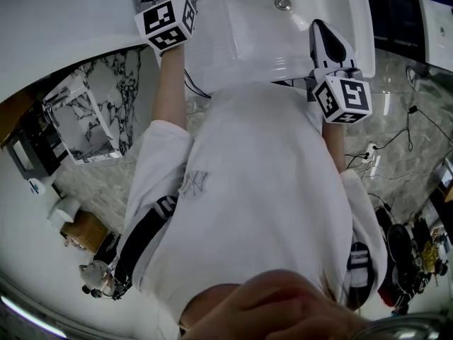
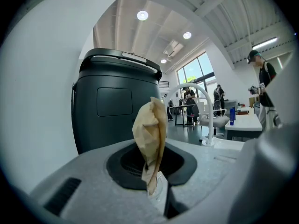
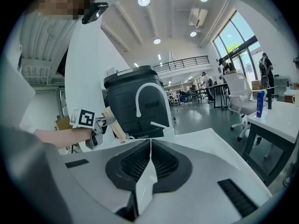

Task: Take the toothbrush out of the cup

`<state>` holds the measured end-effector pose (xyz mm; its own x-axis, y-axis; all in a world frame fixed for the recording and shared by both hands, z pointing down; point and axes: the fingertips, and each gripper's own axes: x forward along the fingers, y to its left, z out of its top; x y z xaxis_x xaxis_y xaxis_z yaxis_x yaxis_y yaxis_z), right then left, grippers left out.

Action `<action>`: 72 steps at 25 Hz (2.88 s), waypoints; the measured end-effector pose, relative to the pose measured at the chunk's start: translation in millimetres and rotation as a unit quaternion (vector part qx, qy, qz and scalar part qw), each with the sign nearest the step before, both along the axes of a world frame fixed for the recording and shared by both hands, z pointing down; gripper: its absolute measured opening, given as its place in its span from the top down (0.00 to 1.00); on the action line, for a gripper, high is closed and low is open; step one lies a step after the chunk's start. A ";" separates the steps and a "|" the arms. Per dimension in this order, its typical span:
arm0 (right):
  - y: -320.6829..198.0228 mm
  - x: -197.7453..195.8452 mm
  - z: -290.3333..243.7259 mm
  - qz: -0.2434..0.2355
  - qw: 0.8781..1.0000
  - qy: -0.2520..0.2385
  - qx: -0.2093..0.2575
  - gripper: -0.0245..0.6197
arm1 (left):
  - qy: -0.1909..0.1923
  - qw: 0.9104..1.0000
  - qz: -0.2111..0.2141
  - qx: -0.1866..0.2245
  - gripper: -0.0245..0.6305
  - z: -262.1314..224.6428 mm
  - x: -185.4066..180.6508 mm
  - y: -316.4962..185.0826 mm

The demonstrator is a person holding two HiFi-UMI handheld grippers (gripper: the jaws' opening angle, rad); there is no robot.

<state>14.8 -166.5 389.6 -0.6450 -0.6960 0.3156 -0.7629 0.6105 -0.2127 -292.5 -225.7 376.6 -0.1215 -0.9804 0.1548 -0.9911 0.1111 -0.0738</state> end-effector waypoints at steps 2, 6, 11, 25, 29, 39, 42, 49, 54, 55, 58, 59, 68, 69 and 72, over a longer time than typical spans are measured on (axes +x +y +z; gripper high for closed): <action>0.7 4.0 -3.6 0.005 1.000 -0.006 0.006 0.94 | 0.009 1.000 -0.002 0.007 0.89 -7.1 -1.1 3.6; -1.2 12.8 -8.5 0.008 1.000 0.000 0.019 0.94 | 0.012 1.000 -0.003 0.021 0.89 -21.3 -2.5 9.0; -6.0 30.2 -11.4 0.017 0.999 0.008 0.029 0.94 | 0.020 0.999 0.000 0.037 0.89 -41.3 2.3 17.7; -18.2 62.5 -24.3 0.040 0.998 0.017 0.051 0.94 | 0.020 0.994 0.019 0.104 0.89 -112.6 24.2 51.5; -15.4 63.3 -30.1 0.041 0.998 0.015 0.053 0.94 | 0.023 0.992 0.029 0.120 0.89 -134.5 33.9 68.3; -11.4 58.5 -43.8 0.031 0.998 0.006 0.058 0.94 | 0.030 0.990 0.043 0.128 0.89 -162.1 51.8 116.0; -8.0 52.2 -50.8 0.022 0.998 -0.001 0.062 0.94 | 0.032 0.991 0.042 0.124 0.89 -163.0 54.1 130.0; -4.0 46.3 -57.3 0.011 0.998 -0.005 0.063 0.94 | 0.043 0.993 0.046 0.104 0.89 -152.9 68.3 155.0; 2.2 48.4 -57.8 0.009 0.998 -0.003 0.059 0.94 | 0.056 0.994 0.057 0.080 0.89 -135.1 82.8 169.5; 3.1 49.1 -58.3 0.009 0.998 -0.003 0.059 0.94 | 0.056 0.994 0.060 0.075 0.89 -132.0 85.3 171.4; 4.8 52.5 -61.2 0.012 0.998 0.001 0.058 0.94 | 0.061 0.994 0.069 0.064 0.89 -123.9 92.6 177.7; 5.3 53.8 -62.5 0.013 0.998 0.002 0.058 0.94 | 0.063 0.994 0.071 0.060 0.89 -121.3 94.9 180.3; 15.5 54.7 -63.0 0.014 0.998 0.004 0.054 0.94 | 0.066 0.995 0.068 0.041 0.89 -104.8 101.1 205.5; 16.5 55.4 -62.1 0.014 0.999 0.006 0.052 0.94 | 0.070 0.995 0.065 0.039 0.89 -102.4 100.8 208.5; 17.8 56.7 -61.0 0.017 0.999 0.007 0.050 0.94 | 0.083 0.994 0.058 0.031 0.89 -95.2 99.9 216.8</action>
